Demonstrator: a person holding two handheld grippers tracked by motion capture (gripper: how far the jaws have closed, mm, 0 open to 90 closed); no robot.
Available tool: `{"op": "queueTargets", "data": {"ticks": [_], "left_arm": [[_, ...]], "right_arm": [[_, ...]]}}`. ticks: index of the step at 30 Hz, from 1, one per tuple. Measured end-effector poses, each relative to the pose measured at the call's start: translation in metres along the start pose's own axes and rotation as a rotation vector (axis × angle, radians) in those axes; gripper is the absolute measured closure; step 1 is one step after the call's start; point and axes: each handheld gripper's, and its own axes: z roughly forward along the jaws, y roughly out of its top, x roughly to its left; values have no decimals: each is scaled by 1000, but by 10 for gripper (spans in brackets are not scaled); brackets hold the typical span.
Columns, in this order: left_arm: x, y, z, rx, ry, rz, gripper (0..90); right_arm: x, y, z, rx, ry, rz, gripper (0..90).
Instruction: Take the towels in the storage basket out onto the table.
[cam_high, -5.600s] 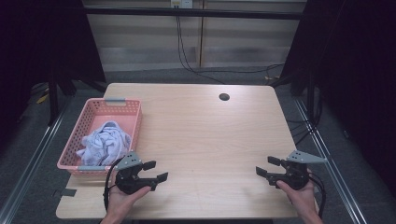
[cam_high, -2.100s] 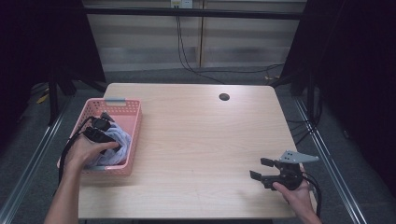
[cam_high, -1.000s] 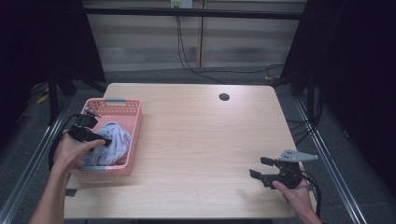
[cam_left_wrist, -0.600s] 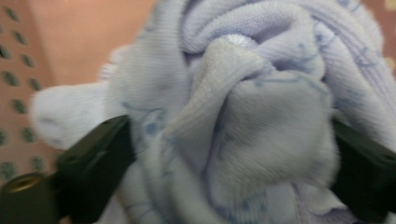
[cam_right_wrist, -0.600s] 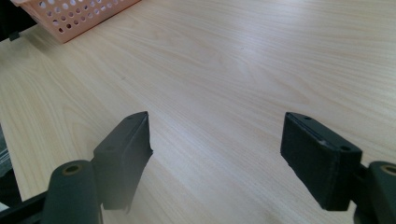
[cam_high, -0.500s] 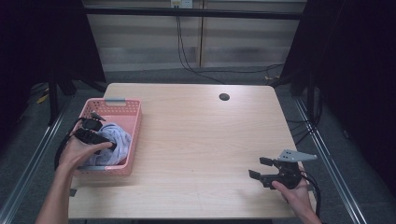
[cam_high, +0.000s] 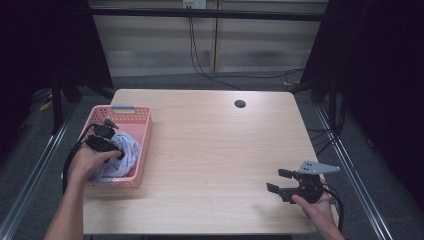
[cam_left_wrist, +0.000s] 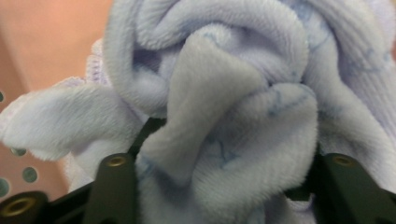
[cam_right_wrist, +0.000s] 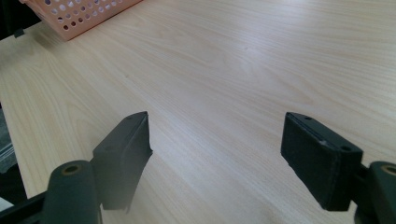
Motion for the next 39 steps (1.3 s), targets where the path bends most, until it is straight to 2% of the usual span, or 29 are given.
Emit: {"op": "queueTargets", "data": {"ticks": [2,5,6,8,9,11,12,14,15,16,20,23,24,25,26,27,31,32,33,35,39], "left_arm": [[9,-6,-4,-41,-50,-20,497],[17,-12,-8,-82,-116,-46,512],[21,-14,-11,-91,-150,-46,514],[25,-17,-15,-115,-178,-88,510],[27,-19,-17,-124,-191,-62,510],[27,-20,-19,-134,-191,-70,509],[28,-21,-22,-150,-201,-86,509],[29,-24,-30,-195,-214,-89,507],[29,-24,-30,-195,-214,-89,506],[28,-25,-38,-226,-215,-92,506],[25,-24,-51,-260,-192,-70,504],[24,-23,-58,-279,-219,-61,504],[24,-22,-60,-285,-214,-56,504],[24,-22,-60,-285,-214,-56,504],[22,-21,-62,-316,-211,-91,504],[24,-21,-66,-314,-213,-68,503],[27,-19,-74,-357,-220,-83,502],[26,-19,-75,-368,-219,-90,502],[27,-19,-78,-364,-214,-74,501],[26,-19,-81,-393,-202,-98,500],[22,-20,-89,-434,-195,-83,498]], "right_arm": [[-1,0,1,-1,-2,0,239],[-1,1,2,-2,-7,7,239],[-1,1,2,0,-10,7,239],[-1,1,2,-1,-12,7,239],[-1,1,2,-1,-13,6,239],[-1,1,3,1,-13,7,239],[-1,1,3,0,-13,9,239],[0,1,2,-1,-10,6,239],[0,1,2,0,-12,6,239],[0,1,2,0,-12,10,239],[0,1,1,-4,-12,5,239],[0,1,1,-5,-14,4,239],[0,1,1,-7,-13,8,239],[0,1,1,-7,-13,8,238],[0,1,1,-7,-13,8,238],[0,1,1,-4,-11,5,238],[0,1,1,-4,-9,6,238],[0,1,1,-6,-10,7,238],[0,1,1,-6,-9,6,238],[0,1,0,-6,-9,11,238],[-1,1,1,-5,-8,5,238]]}}
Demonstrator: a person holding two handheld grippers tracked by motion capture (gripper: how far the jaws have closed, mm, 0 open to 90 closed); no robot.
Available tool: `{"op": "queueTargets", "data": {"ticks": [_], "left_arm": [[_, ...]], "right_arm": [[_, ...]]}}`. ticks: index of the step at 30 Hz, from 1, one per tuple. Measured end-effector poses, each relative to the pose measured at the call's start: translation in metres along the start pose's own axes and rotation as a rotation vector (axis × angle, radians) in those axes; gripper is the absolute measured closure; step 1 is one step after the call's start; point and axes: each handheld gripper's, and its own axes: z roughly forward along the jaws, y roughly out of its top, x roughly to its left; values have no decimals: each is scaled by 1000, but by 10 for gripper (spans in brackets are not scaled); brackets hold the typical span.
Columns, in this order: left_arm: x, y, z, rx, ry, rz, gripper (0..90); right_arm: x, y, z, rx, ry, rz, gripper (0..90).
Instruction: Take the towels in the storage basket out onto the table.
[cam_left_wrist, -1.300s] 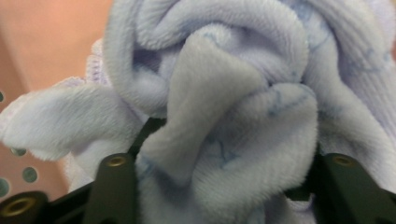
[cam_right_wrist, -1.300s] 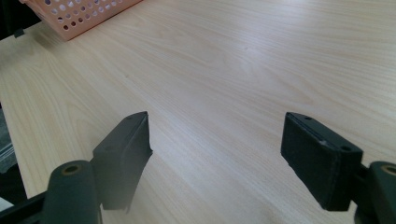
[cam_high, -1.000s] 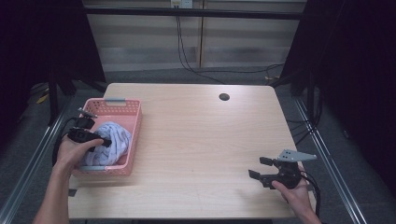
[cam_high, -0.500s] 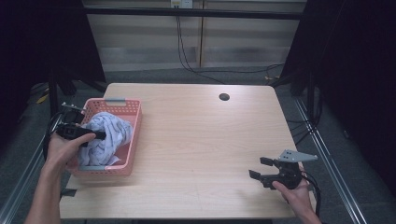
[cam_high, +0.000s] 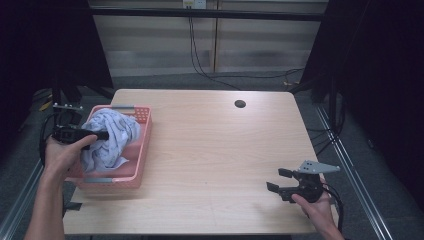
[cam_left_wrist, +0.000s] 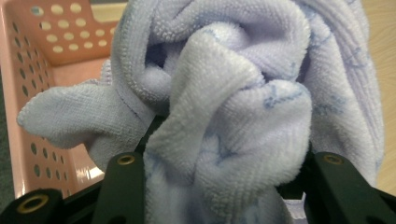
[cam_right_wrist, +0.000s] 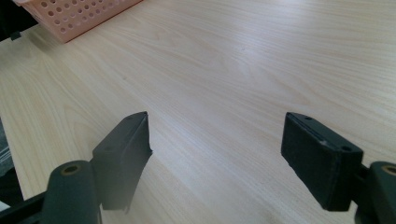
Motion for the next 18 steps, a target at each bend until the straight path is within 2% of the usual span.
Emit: {"op": "queueTargets", "data": {"ticks": [3,5,8,12,14,16,18], "left_arm": [[-1,1,-5,-27,-4,13,498],[-2,3,-7,-47,-7,4,499],[-4,5,-12,-50,-9,24,498],[-7,9,-21,-72,-20,20,498],[-9,11,-25,-78,-18,23,498],[-12,13,-30,-85,3,0,498],[-14,15,-34,-91,3,14,497]], "right_arm": [[0,0,0,-1,-2,5,238],[0,0,-1,-3,-1,5,238],[0,0,0,-3,-1,4,238],[0,0,0,-2,0,5,238],[0,0,-1,-3,0,1,238],[1,0,-1,-3,-1,3,238],[0,0,-1,-5,-1,1,238]]}}
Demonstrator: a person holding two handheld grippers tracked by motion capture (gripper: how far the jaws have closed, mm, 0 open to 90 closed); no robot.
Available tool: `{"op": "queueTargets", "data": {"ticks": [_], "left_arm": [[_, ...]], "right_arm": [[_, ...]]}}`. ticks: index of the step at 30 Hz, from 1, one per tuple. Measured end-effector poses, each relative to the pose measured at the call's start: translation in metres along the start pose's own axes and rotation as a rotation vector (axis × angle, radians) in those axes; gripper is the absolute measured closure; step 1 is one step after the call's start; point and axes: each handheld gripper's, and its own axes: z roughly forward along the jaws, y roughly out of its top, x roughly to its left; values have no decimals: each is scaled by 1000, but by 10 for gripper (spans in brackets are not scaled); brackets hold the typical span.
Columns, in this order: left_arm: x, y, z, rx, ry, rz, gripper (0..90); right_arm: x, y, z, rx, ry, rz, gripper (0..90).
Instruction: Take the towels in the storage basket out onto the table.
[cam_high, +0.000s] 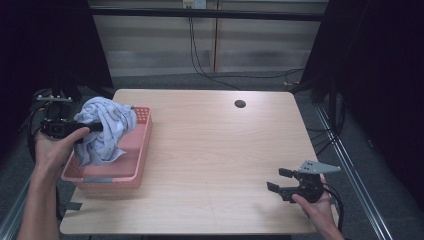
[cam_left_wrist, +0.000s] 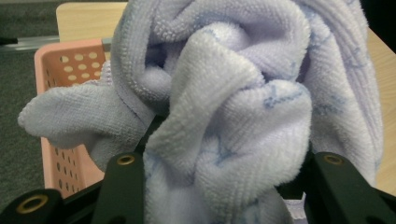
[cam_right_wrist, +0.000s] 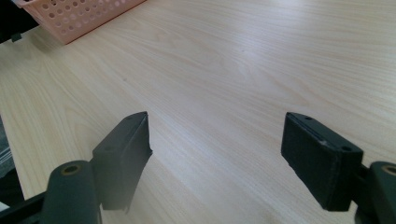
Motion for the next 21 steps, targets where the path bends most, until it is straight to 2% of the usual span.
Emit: {"op": "queueTargets", "data": {"ticks": [3,7,9,12,15,17,18,21], "left_arm": [[-6,2,-6,-36,-6,15,497],[-17,3,-7,-50,-15,46,497],[-27,4,-6,-55,-6,63,496],[-37,6,-5,-67,-40,82,495],[-46,8,-5,-86,-50,107,495],[-48,9,-5,-98,-65,109,494],[-54,11,-5,-107,-87,117,494],[-62,14,-2,-108,-91,141,494]], "right_arm": [[0,0,0,-3,-3,6,238],[0,0,0,-1,-1,4,238],[0,0,0,-1,-1,2,238],[0,0,0,-1,-2,3,238],[0,0,-1,-3,-1,1,238],[-1,0,-1,-3,-1,4,238],[-1,0,-1,-3,-2,5,238],[-1,0,-1,-3,-2,6,238]]}}
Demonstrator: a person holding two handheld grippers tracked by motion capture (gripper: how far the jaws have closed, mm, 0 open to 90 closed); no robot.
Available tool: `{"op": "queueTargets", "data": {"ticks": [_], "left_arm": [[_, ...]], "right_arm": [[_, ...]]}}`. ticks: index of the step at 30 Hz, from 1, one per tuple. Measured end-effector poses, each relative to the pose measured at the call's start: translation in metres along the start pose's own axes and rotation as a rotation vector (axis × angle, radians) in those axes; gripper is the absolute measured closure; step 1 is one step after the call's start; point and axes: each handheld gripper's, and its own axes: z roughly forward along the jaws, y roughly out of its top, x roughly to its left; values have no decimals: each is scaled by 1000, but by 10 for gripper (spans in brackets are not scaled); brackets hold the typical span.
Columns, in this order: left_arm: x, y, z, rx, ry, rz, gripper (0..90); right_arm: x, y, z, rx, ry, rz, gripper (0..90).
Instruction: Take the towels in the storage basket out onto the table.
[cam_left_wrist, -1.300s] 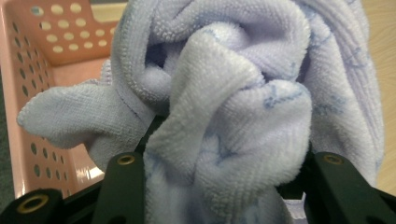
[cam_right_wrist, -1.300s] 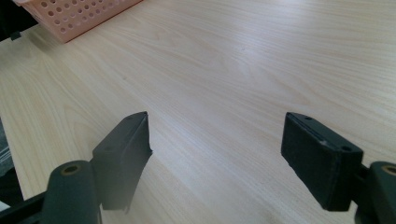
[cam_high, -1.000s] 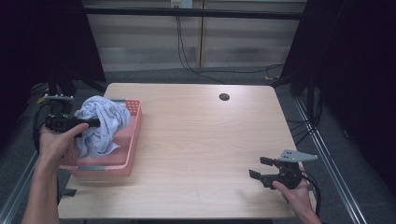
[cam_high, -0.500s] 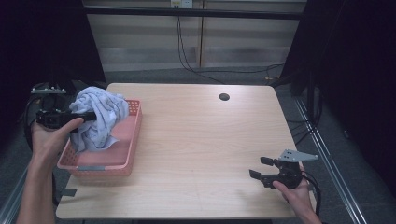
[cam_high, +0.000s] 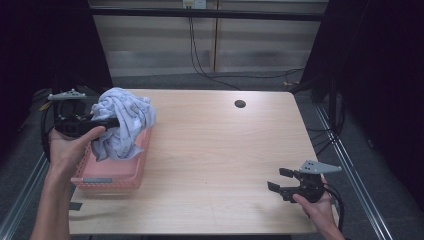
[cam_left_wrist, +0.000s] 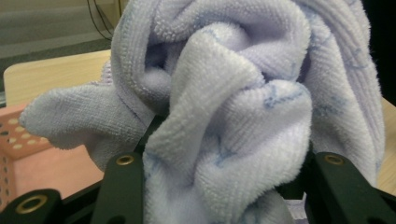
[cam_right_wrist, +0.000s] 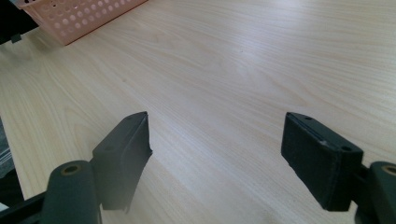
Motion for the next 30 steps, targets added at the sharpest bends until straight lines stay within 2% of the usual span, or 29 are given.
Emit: {"op": "queueTargets", "data": {"ticks": [3,12,13,14,16,19,21,24,27,30], "left_arm": [[-10,4,8,-2,-18,29,492],[-36,14,35,5,-104,51,491],[-36,14,35,5,-104,51,491],[-40,14,41,8,-132,44,491],[-47,15,48,11,-145,52,491],[-56,15,60,35,-171,40,490],[-64,16,67,42,-181,47,490],[-75,16,79,49,-220,67,488],[-88,15,92,68,-231,82,487],[-97,12,105,87,-246,70,487]], "right_arm": [[0,0,1,0,2,-5,238],[-1,0,0,4,-8,-9,238],[-1,0,0,4,-8,-9,238],[-1,0,0,4,-7,-8,238],[-1,0,1,2,-4,-7,239],[-1,0,1,3,-5,-4,239],[-2,0,2,5,-4,-9,238],[-1,1,2,4,-3,-2,238],[-1,0,2,6,-3,-6,238],[-1,0,1,4,-2,-8,238]]}}
